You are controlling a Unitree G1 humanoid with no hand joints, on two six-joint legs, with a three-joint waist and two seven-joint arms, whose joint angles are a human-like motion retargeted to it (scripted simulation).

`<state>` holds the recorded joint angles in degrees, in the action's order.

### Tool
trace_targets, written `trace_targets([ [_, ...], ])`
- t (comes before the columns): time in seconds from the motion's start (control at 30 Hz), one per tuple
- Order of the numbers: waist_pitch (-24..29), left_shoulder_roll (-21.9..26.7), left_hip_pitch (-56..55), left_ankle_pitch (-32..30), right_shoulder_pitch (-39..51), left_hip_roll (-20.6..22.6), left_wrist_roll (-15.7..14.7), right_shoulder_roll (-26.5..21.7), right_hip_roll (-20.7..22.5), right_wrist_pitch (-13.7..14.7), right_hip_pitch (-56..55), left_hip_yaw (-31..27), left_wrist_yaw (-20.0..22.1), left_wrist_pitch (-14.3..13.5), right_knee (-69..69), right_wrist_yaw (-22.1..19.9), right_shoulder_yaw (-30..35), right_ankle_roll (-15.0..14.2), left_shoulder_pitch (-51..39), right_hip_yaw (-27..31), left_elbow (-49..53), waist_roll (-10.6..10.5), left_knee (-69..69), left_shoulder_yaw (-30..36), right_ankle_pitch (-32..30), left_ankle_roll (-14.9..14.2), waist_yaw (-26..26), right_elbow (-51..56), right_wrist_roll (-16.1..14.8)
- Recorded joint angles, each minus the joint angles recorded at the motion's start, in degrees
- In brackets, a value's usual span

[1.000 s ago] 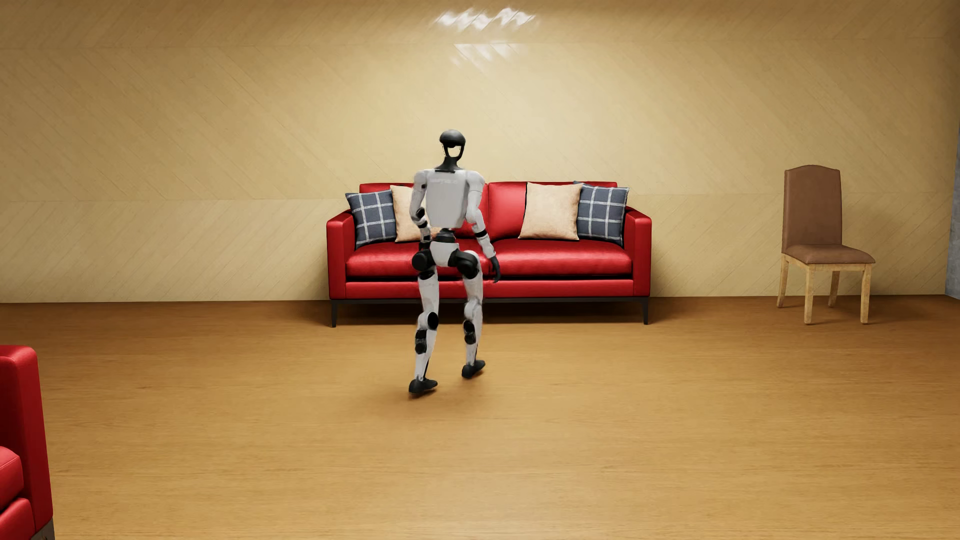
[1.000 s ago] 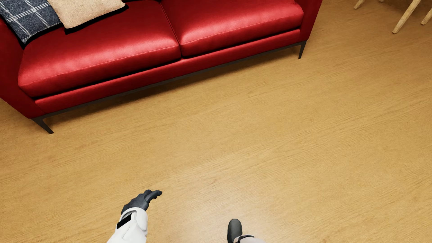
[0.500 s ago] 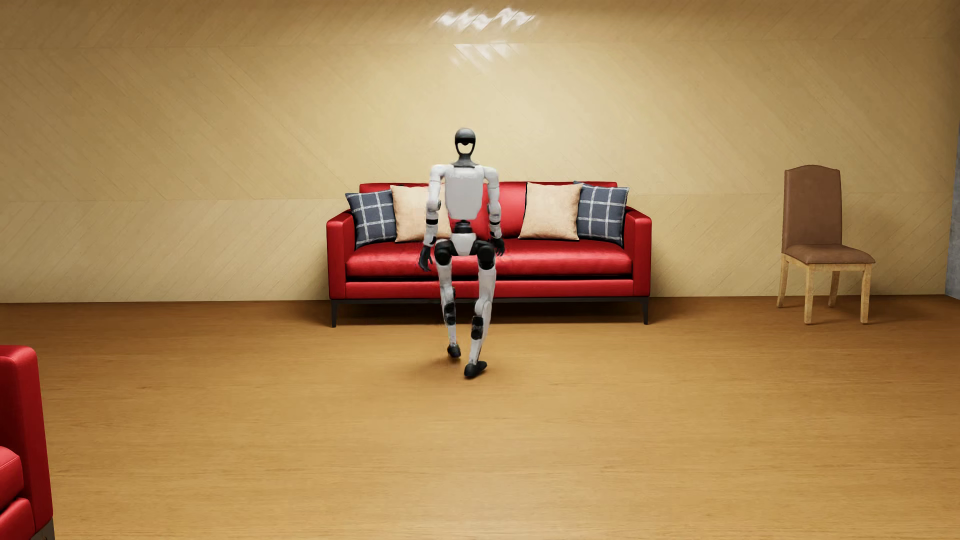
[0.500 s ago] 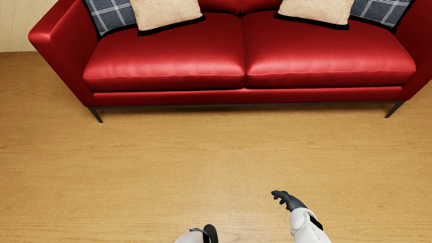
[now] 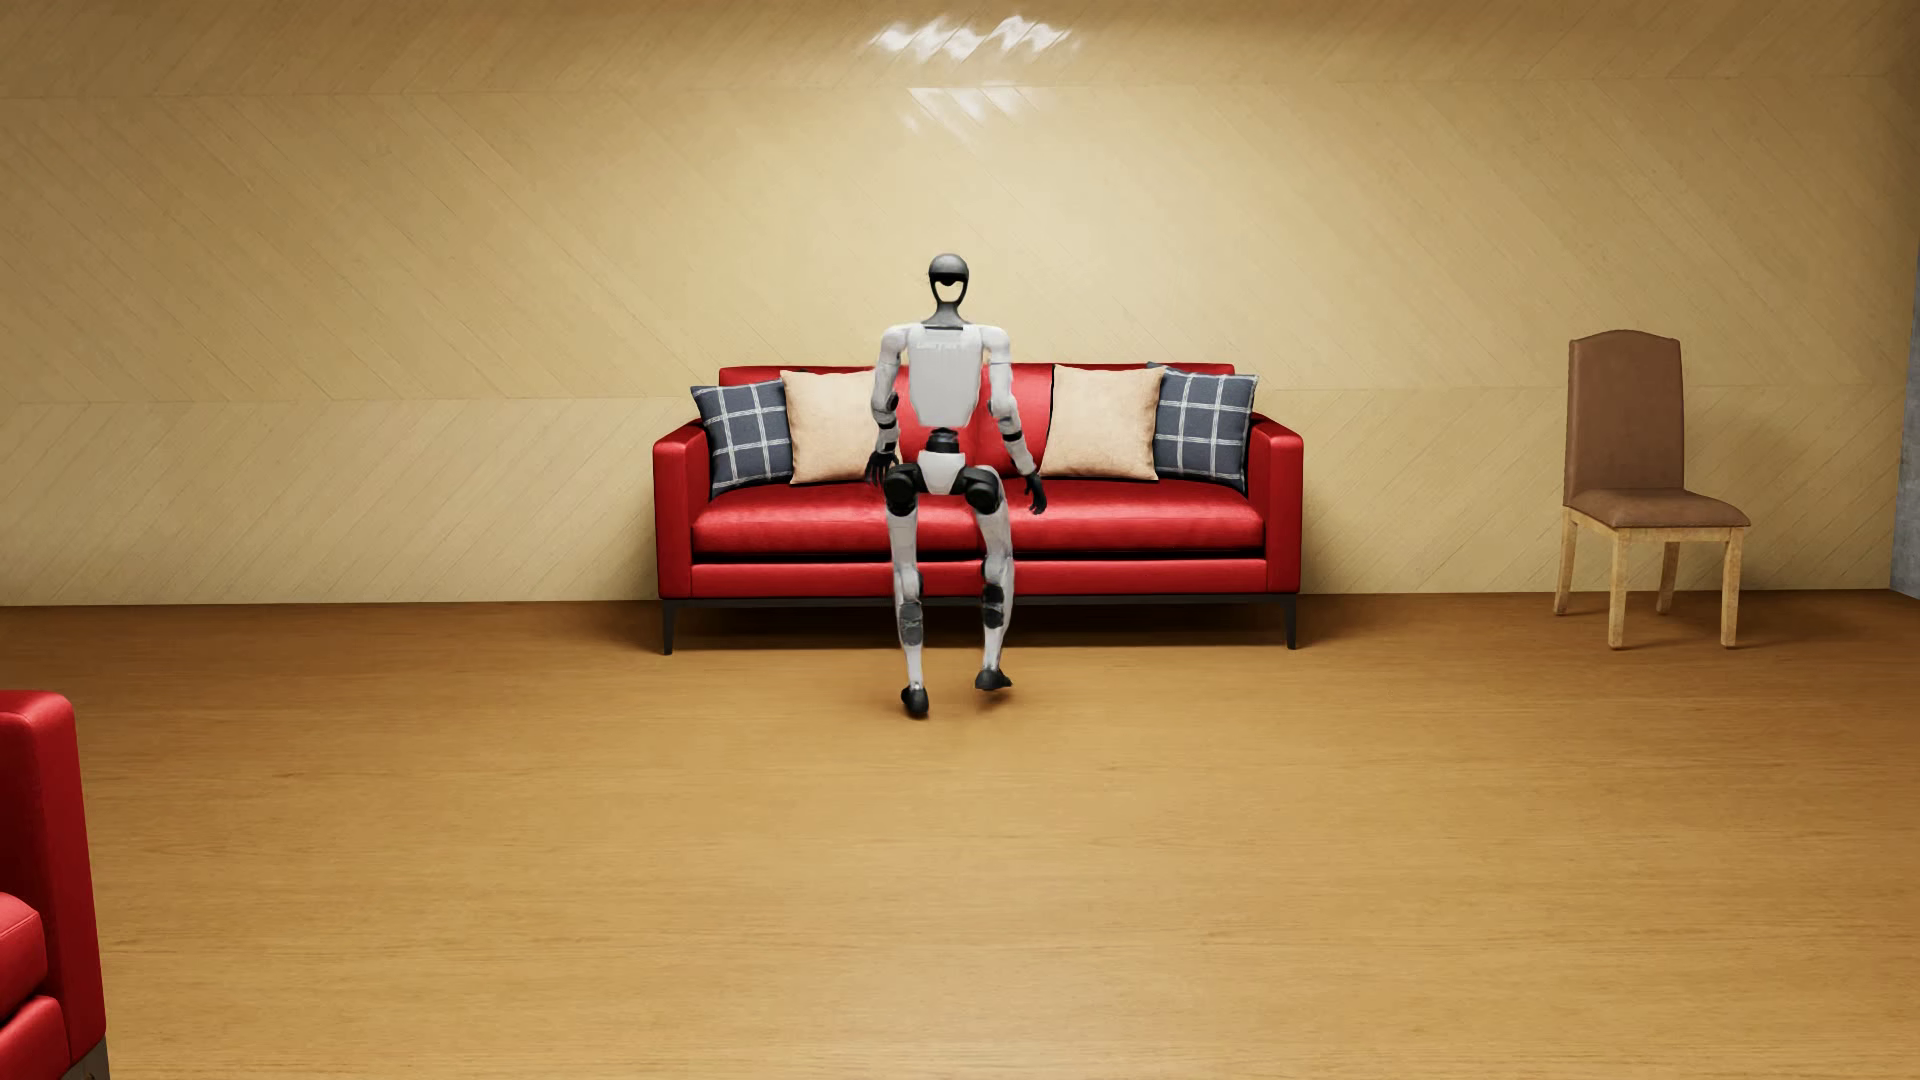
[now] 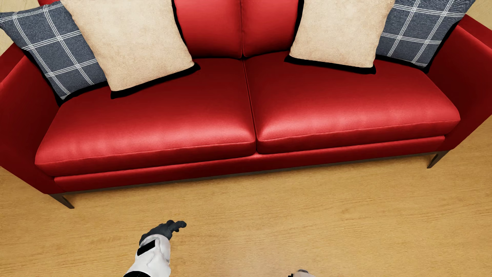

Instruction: Approach the sofa

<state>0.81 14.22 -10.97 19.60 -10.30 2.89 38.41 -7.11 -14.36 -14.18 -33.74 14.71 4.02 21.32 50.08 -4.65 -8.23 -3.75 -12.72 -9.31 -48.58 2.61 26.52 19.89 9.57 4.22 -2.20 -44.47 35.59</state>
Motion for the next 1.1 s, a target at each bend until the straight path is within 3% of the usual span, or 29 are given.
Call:
trace_targets([
  [0.1,-1.04,1.57,4.03,2.76,-6.8,1.34,-1.85,-0.84,1.34,-1.59,4.48,-5.01,3.13,-4.3,-31.33,1.17,-2.45,0.88,-6.71,-4.16,5.71,0.36,-2.39,0.5,-8.85,-1.5,-0.87,-0.89,0.03],
  [0.13,-1.22,1.86,4.79,3.73,-8.74,1.0,-2.25,0.06,1.1,-1.88,5.71,-6.5,3.87,-5.37,-31.46,1.23,-3.04,4.51,-7.77,-5.81,7.37,0.36,-1.68,1.16,-9.09,-2.24,-0.83,-1.76,-0.14],
  [0.17,-1.08,1.79,4.77,4.58,-9.82,-0.04,-2.87,0.93,1.12,-2.66,6.46,-7.51,4.43,-5.84,-29.57,1.62,-2.73,5.7,-7.88,-7.17,9.15,0.09,0.74,0.92,-7.37,-2.88,-0.78,-3.33,0.4],
  [0.27,-0.09,-2.01,0.46,-1.92,-9.09,-3.82,-5.76,1.86,1.85,-4.53,8.25,-8.49,7.82,-6.25,-24.2,7.12,0.72,5.05,-0.72,-9.32,14.58,-1.86,14.65,-3.11,-1.66,-4.37,-0.67,-6.48,4.63],
  [0.3,0.24,-2.81,-3.01,-6.82,-8.62,-5.0,-5.74,2.65,2.55,-3.83,9.45,-10.4,6.89,-6.62,-24.22,8.41,1.07,5.3,1.77,-10.68,15.05,-2.47,21.23,-2.26,-0.37,-6.53,-0.62,-5.43,5.27],
  [0.33,0.57,-2.38,-6.91,-11.0,-8.01,-6.1,-3.58,3.66,3.33,-2.84,10.8,-12.27,3.6,-6.86,-24.81,8.36,0.66,5.51,3.67,-12.11,14.33,-3.13,28.19,0.45,0.75,-9.96,-0.67,-3.72,5.21],
  [0.37,0.96,-1.72,-10.81,-12.9,-7.06,-7.77,-0.65,4.65,4.12,-1.49,12.21,-13.1,-0.56,-7.3,-25.44,6.68,-0.35,5.63,5.16,-13.38,12.8,-3.95,35.02,3.27,1.65,-12.15,-0.86,-1.59,4.62],
  [0.4,1.39,-1.94,-14.11,-11.91,-5.67,-10.86,0.51,5.4,4.83,-0.22,13.1,-11.96,-4.12,-6.29,-25.56,4.16,-1.33,5.56,6.8,-14.12,10.02,-4.86,39.8,4.09,2.45,-12.34,-1.08,0.32,4.03],
  [0.5,2.36,-4.81,-18.39,-7.36,0.48,-21.35,-4.49,5.98,7.54,1.91,15.08,-2.53,-3.28,2.36,-27.08,-1.15,-2.4,4.9,11.64,-13.09,-2.91,-7.28,40.27,0.72,3.52,-4.89,-0.55,5.04,2.96],
  [0.53,2.57,-4.84,-18.94,-5.81,2.29,-22.42,-4.14,6.11,8.46,3.69,15.63,-0.6,-5.77,4.17,-27.76,-1.88,-2.58,4.58,12.9,-12.36,-7.54,-7.87,36.73,3.16,3.74,-3.64,-0.13,5.71,2.62],
  [0.6,2.75,-3.07,-19.45,-4.04,5.16,-19.88,-4.63,6.08,9.48,6.92,16.3,-1.11,-12.48,4.49,-28.46,-2.12,-2.27,3.66,15.7,-10.93,-10.53,-8.81,24.35,6.11,4.47,-4.26,0.61,8.38,2.09],
  [0.63,2.69,-0.96,-18.52,-4.59,6.07,-17.7,-3.47,5.94,9.85,8.65,16.55,-2.53,-14.17,2.11,-28.68,-2.2,-2.09,3.19,17.83,-10.22,-9.46,-9.2,14.57,8.33,4.82,-6.0,0.89,9.77,1.82],
  [0.67,2.49,-0.33,-16.8,-10.43,6.66,-15.43,-3.72,5.32,9.8,9.88,17.28,-3.4,-13.21,1.01,-30.73,-2.23,-1.63,2.87,19.89,-9.38,-7.72,-9.43,5.36,8.13,4.23,-4.63,1.17,11.12,2.09],
  [0.73,2.34,-1.34,-14.46,-9.61,6.94,-15.01,-7.54,4.81,9.65,11.12,17.12,-1.62,-7.02,1.77,-30.67,-1.97,-1.33,2.13,23.2,-7.9,-4.65,-9.67,1.63,3.09,4.31,-3.74,1.45,12.91,1.97],
  [0.8,2.46,-2.73,-13.55,-9.65,5.42,-13.98,-8.66,5.29,8.08,10.17,16.34,-0.57,-3.78,1.87,-28.31,-2.61,-3.19,1.18,22.41,-7.15,-4.15,-9.14,0.84,2.85,5.37,-4.1,1.62,13.08,1.03],
  [0.93,2.63,-3.38,-11.82,-7.6,2.66,-10.41,-4.51,3.97,3.07,4.64,12.7,1.06,-6.2,1.49,-18.54,0.13,-2.81,-1.09,13.56,-4.9,-2.41,-7.04,0.66,9.25,7.84,-2.89,1.37,5.98,2.86],
  [1.0,2.9,-4.97,-11.24,-6.51,1.89,-8.86,-4.56,3.71,0.48,-0.33,7.86,1.45,-3.05,1.1,-8.74,3.03,-2.38,-2.83,8.74,-2.04,-1.07,-5.77,1.3,8.86,5.19,-2.44,0.94,1.91,4.61],
  [1.07,3.08,-5.44,-10.81,-5.43,-0.25,-8.07,-3.88,3.6,-0.53,-2.44,2.73,2.01,-0.83,-0.34,0.12,4.01,-3.27,-5.18,4.19,2.33,0.32,-4.53,2.09,9.79,1.07,-2.34,0.44,-1.29,4.87],
  [1.1,3.05,-5.3,-10.63,-5.13,-1.26,-7.74,-3.6,3.85,-0.56,-2.72,1.25,2.15,-0.31,-1.49,2.22,4.21,-3.96,-6.03,2.28,4.06,1.5,-3.88,2.24,10.17,2.42,-2.41,0.2,-2.21,4.43],
])
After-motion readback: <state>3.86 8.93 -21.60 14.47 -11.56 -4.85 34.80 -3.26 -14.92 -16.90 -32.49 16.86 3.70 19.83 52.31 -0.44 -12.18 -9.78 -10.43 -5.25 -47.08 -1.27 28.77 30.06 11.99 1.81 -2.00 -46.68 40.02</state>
